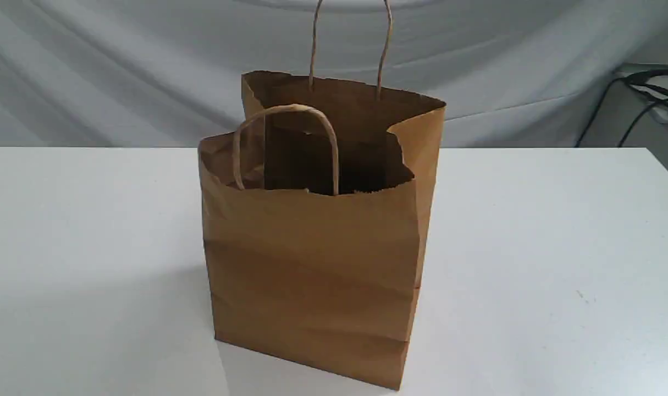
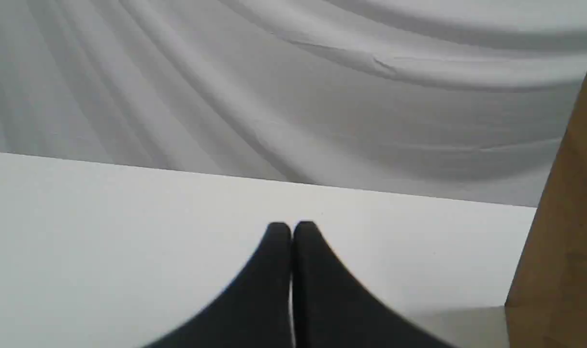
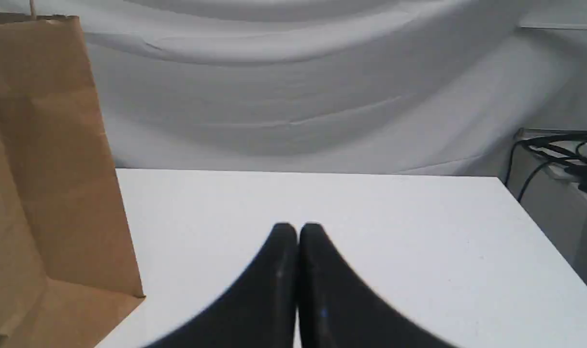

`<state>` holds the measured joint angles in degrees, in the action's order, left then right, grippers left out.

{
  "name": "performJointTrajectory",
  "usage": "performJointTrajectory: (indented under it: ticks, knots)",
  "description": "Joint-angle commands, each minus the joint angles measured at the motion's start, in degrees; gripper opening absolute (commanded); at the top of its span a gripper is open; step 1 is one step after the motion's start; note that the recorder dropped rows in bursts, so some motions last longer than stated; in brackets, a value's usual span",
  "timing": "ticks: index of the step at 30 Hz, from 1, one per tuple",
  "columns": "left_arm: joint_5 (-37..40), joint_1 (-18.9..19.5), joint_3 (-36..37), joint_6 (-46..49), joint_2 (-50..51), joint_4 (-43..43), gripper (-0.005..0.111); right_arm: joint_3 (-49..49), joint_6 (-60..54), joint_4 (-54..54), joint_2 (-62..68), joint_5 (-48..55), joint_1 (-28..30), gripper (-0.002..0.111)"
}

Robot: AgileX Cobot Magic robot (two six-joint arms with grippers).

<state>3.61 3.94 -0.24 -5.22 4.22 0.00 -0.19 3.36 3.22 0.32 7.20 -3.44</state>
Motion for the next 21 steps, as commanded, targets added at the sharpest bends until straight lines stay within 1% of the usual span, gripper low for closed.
performJointTrajectory:
  ticks: [1,5,21]
  knots:
    - [0.77,0.20,0.24,0.08,-0.23,1.76,0.000,0.19,0.02,-0.40,-0.32,-0.57,0.11,0.000]
    - [0.77,0.20,0.24,2.69,-0.23,2.51,0.000,0.19,0.02,-0.40,-0.32,-0.57,0.11,0.000]
    - [0.77,0.20,0.24,2.54,-0.23,1.87,0.000,0.19,0.02,-0.40,-0.32,-0.57,0.11,0.000]
